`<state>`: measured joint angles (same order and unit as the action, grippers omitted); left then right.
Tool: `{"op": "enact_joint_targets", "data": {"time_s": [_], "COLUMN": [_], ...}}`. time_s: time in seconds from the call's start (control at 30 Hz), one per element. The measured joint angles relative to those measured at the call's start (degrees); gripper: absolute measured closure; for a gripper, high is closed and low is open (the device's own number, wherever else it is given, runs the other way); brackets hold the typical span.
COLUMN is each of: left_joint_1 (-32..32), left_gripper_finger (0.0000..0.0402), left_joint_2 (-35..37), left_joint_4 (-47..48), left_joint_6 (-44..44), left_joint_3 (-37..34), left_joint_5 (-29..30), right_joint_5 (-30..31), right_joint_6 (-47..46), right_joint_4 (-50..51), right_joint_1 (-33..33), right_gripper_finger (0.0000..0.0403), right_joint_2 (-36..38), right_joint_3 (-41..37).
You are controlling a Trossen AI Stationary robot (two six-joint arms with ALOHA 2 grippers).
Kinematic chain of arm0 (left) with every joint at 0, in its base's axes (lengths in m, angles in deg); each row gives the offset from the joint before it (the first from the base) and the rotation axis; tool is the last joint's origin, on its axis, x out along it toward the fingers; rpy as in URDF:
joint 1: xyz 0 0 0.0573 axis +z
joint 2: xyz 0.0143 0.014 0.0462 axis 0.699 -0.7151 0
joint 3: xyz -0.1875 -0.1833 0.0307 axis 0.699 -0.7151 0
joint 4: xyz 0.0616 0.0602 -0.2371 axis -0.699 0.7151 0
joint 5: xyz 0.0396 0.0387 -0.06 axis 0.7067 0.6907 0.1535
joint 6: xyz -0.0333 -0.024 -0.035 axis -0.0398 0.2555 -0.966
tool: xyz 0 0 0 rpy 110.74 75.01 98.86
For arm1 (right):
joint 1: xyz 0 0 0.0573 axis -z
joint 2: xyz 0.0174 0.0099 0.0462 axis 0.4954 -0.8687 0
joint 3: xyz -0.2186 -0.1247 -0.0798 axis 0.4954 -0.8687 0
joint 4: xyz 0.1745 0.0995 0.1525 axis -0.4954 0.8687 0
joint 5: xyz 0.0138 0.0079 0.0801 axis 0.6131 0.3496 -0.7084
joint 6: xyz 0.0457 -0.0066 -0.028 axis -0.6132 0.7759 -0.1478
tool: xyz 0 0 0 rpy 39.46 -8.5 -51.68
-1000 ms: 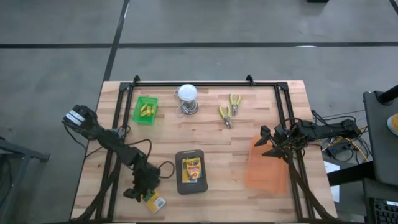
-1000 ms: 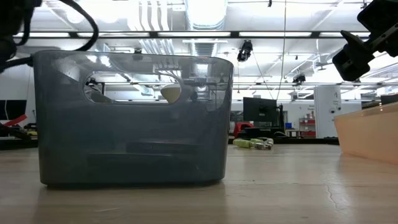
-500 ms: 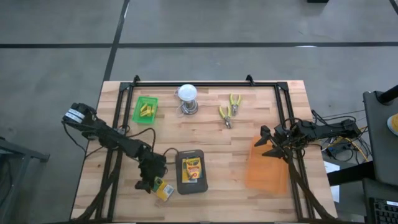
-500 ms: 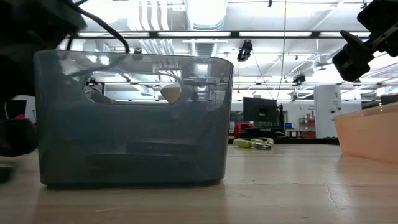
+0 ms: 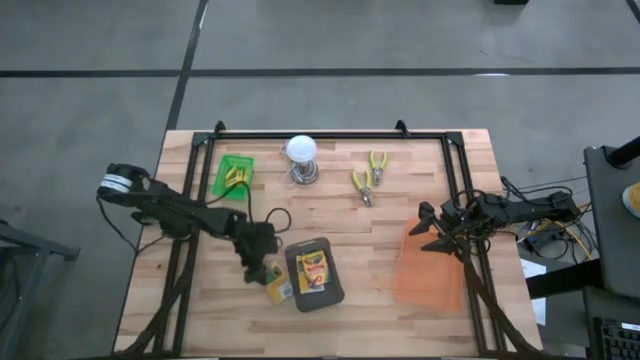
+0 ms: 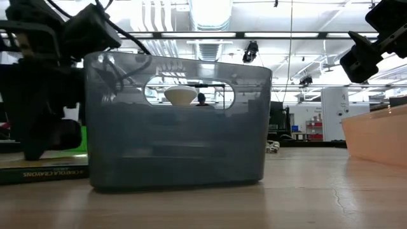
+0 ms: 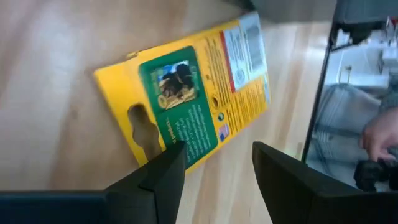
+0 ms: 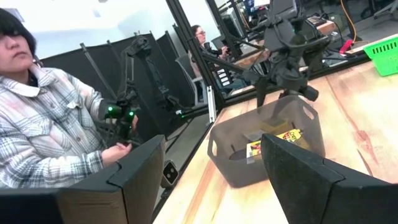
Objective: Pick & Place School Supplies
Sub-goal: Put the yellow crayon box into the black bin
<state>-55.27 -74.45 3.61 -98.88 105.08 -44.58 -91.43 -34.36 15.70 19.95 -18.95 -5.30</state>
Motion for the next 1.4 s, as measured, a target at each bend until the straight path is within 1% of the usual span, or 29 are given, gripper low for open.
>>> {"op": "enact_joint_targets", "data": {"time_s": [0.1,0.2,0.23,0.4,0.47,0.53,0.67,0.77,0.9,0.97,1.03,1.13,1.17,1.27,1.4], "left_joint_1": [0.5,0.5,0.5,0.2,-0.1,-0.1,-0.1,-0.1,-0.2,-0.3,-0.3,-0.5,-0.8,-1.8,-2.2], "left_gripper_finger": [0.0209,0.0209,0.0209,0.0209,0.0209,0.0209,0.0209,0.0209,0.0209,0.0209,0.0209,0.0209,0.0209,0.0209,0.0209], "left_joint_2": [0.9,2.2,2.6,5.6,7.1,8.3,11.0,13.1,16.0,16.5,16.6,16.5,16.5,16.5,17.0], "left_joint_4": [-0.2,-0.7,-0.7,-0.9,-0.7,0.5,4.7,8.9,12.0,12.2,12.6,13.6,13.4,13.1,8.7], "left_joint_6": [0.0,-2.3,-4.3,-16.0,-19.1,-20.5,-20.6,-23.1,-26.3,-28.1,-29.7,-29.9,-29.4,-30.0,-30.9], "left_joint_3": [0.2,0.3,0.3,0.2,-0.2,-0.3,-0.3,-0.3,-0.3,-0.3,-0.3,-0.3,-0.6,-1.9,-4.9], "left_joint_5": [-0.1,-2.4,-4.1,-16.4,-17.1,-13.9,-2.1,6.3,15.1,18.4,18.3,15.3,15.3,18.4,19.0], "right_joint_5": [0.0,0.0,0.0,0.0,0.0,0.0,0.0,0.0,0.0,0.0,0.0,0.0,0.0,0.0,0.0], "right_joint_6": [0.0,0.0,0.0,0.0,0.0,0.0,0.0,0.0,0.0,0.0,0.0,0.0,0.0,0.0,0.0], "right_joint_4": [0.0,0.0,0.0,0.0,0.0,0.0,0.0,0.0,0.0,0.0,0.0,0.0,0.0,0.0,0.0], "right_joint_1": [0.0,0.0,0.0,0.0,0.0,0.0,0.0,0.0,0.0,0.0,0.0,0.0,0.0,0.0,0.0], "right_gripper_finger": [0.0142,0.0138,0.0137,0.0137,0.0139,0.0141,0.0142,0.014,0.0136,0.0135,0.0137,0.014,0.0141,0.0142,0.014], "right_joint_2": [0.0,0.0,0.0,0.0,0.0,0.0,0.0,0.0,0.0,0.0,0.0,0.0,0.0,0.0,0.0], "right_joint_3": [0.0,0.0,0.0,0.0,0.0,0.0,0.0,0.0,0.0,0.0,0.0,0.0,0.0,0.0,0.0]}}
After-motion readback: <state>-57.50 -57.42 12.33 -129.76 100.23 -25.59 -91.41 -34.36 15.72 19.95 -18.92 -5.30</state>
